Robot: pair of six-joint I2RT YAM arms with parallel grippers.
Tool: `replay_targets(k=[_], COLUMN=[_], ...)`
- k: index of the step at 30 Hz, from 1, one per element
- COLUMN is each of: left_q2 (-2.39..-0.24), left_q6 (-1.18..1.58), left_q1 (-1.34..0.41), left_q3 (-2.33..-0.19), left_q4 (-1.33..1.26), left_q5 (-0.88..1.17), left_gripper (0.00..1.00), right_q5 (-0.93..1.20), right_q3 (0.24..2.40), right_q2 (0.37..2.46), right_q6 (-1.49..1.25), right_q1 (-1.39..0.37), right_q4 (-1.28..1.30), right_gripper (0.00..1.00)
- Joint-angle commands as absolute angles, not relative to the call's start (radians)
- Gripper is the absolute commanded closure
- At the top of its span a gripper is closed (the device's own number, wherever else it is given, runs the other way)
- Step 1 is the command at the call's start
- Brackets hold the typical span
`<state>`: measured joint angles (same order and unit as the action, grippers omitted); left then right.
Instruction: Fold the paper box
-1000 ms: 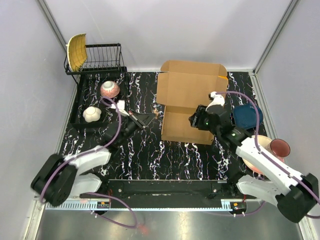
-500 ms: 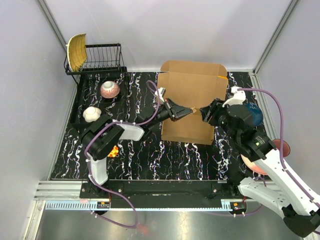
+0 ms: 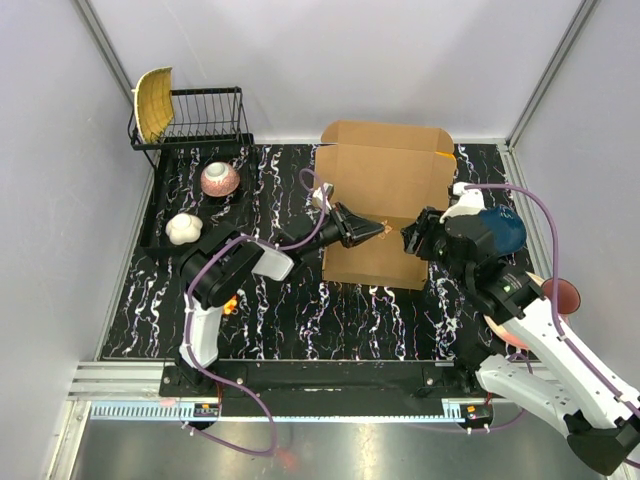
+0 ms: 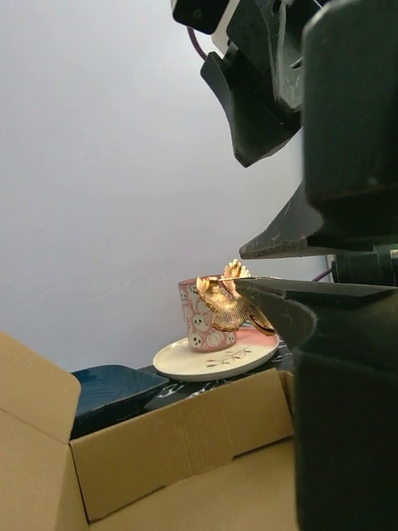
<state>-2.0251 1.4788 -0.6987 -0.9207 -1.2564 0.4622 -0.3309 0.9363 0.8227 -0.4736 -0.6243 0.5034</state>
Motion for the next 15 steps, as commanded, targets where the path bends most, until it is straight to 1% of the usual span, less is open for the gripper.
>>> replay_targets(k=[1, 4, 10, 15], left_q2=[-1.980, -1.947, -1.873, -1.847], left_q6=[1.485, 1.482, 1.468, 1.470], left_q1=[-0.690, -0.690, -0.690, -0.690], left_q3=[-0.897, -0.890, -0.836, -0.825], left_q4=[-1.669, -1.669, -1.669, -1.669], left_q5=[0.468, 0.491, 0.512, 0.518], left_gripper=[0.84, 0.85, 0.86, 0.87], right_q5=[-0.365, -0.362, -0.258, -0.192], right_q3=[0.902, 0.877, 0.815, 0.824], right_q2=[0.822, 0.830, 0.753, 0.805], right_q6=[-0.460, -0.483, -0.541, -0.569], right_q1=[-0.632, -0.634, -0.632, -0.629], right_q4=[0.485, 0.466, 0.307, 0.273], right_gripper=[0.42, 0.40, 0.39, 0.41])
